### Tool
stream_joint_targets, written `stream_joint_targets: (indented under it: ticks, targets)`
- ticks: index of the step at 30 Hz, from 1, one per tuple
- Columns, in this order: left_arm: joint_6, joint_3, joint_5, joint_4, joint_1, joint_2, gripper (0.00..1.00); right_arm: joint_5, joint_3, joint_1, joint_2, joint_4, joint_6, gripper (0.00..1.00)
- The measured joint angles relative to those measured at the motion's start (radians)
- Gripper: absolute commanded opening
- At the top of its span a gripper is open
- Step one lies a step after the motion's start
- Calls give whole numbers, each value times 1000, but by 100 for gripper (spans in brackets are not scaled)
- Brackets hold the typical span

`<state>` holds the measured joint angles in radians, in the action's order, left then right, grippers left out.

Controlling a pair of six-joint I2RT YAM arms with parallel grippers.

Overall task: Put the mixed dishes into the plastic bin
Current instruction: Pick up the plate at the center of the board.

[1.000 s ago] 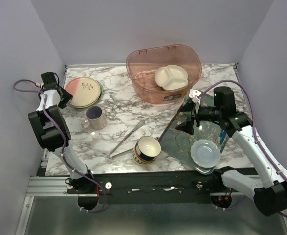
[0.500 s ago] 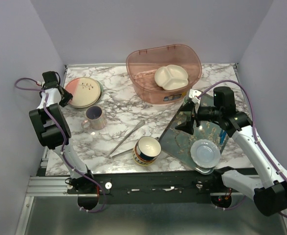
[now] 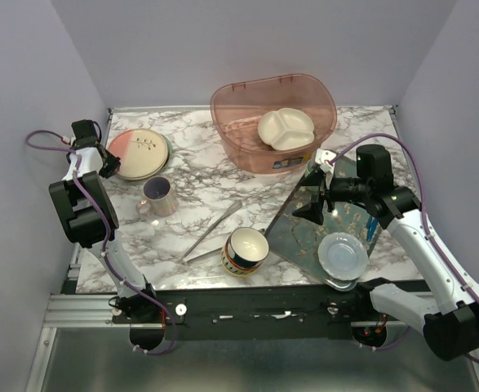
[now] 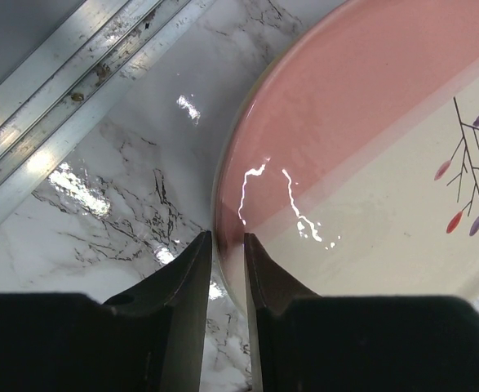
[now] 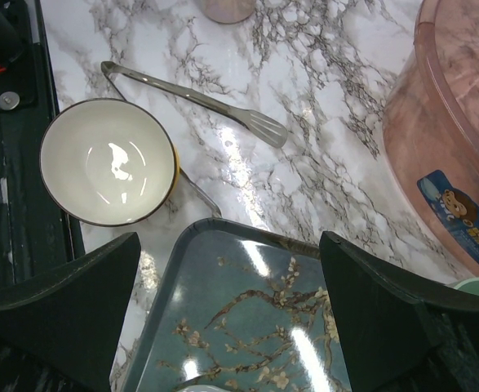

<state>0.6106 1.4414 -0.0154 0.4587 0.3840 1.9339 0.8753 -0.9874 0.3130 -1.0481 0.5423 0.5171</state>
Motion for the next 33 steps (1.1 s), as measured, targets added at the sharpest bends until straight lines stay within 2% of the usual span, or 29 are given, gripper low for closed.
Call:
stream_joint_targets:
  ticks: [4, 5, 7, 8, 10, 27, 33]
  targets:
    - [0, 0, 0, 0, 0, 0, 24, 0, 0, 0, 1, 0, 0, 98]
    - [0, 0, 0, 0, 0, 0, 18, 0, 0, 0, 2, 0, 0, 98]
    - [-1, 0, 0, 0, 0, 0, 13, -1, 0, 0, 2, 1, 0, 98]
    - [0, 0, 0, 0, 0, 0, 6, -1, 0, 0, 3, 1, 0, 98]
    - [0, 0, 0, 2, 0, 0, 0, -1, 0, 0, 5, 1, 0, 99]
    - [45, -42, 56, -9, 0, -76, 0, -7, 3, 0, 5, 2, 8, 98]
    - [62, -63, 87, -15, 0, -93, 0, -7, 4, 23, -41, 2, 10, 98]
